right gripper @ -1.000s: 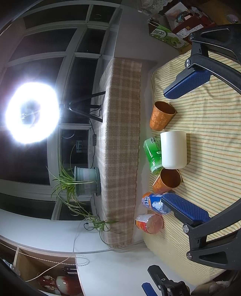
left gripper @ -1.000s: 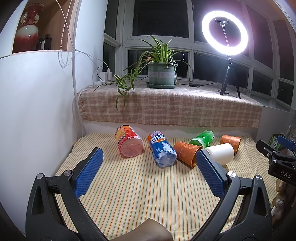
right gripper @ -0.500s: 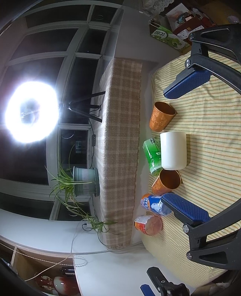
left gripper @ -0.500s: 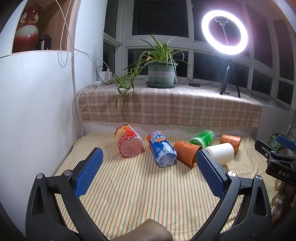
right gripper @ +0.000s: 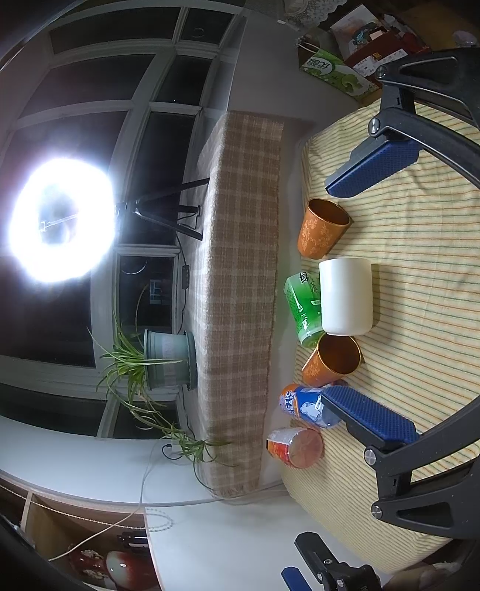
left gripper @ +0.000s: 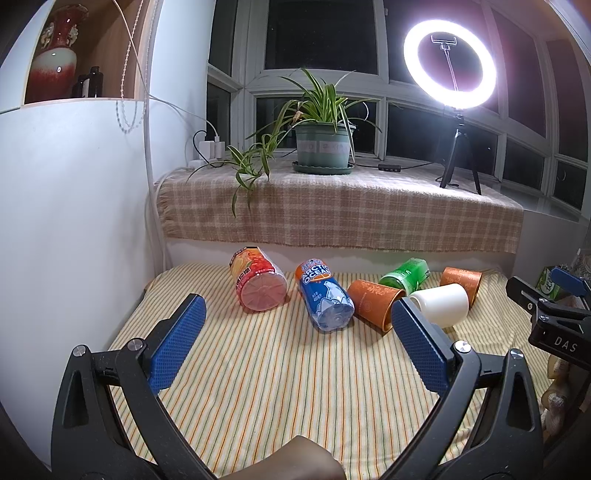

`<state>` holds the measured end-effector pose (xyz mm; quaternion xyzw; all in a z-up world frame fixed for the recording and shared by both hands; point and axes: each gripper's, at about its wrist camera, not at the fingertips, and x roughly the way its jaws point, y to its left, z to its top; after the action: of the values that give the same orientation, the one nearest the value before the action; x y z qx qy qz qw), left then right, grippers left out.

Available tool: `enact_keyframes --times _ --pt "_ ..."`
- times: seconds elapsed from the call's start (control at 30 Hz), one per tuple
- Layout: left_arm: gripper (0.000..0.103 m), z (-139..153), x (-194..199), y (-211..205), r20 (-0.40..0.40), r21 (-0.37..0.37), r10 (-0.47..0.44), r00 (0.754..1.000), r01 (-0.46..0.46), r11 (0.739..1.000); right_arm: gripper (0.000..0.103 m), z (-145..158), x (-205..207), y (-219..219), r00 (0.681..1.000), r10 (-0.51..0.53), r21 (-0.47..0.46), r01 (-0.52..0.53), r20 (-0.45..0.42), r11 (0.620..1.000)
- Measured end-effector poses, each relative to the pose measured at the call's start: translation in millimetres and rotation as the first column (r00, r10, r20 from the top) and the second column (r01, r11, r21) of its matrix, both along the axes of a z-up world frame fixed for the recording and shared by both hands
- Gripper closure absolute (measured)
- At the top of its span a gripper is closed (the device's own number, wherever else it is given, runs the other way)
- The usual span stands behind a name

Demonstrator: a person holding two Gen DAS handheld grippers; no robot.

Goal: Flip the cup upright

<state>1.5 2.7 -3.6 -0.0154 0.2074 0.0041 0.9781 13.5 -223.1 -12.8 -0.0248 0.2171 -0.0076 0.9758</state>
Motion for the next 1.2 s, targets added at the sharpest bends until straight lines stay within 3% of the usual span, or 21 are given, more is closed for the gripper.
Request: enact_keyframes --times 0.9,1.2 --pt "0.001 -16 3 13 -0.016 0.002 0.016 1.000 -0.016 1.000 0.000 1 21 15 0.999 0.038 -0.016 -0.039 -0.026 0.999" --pt "0.001 -21 5 21 -0.053 0.013 0.049 0.997 -0.048 0.999 0.000 -5 42 30 0.993 0.104 -0.007 -0.104 -0.064 0.995"
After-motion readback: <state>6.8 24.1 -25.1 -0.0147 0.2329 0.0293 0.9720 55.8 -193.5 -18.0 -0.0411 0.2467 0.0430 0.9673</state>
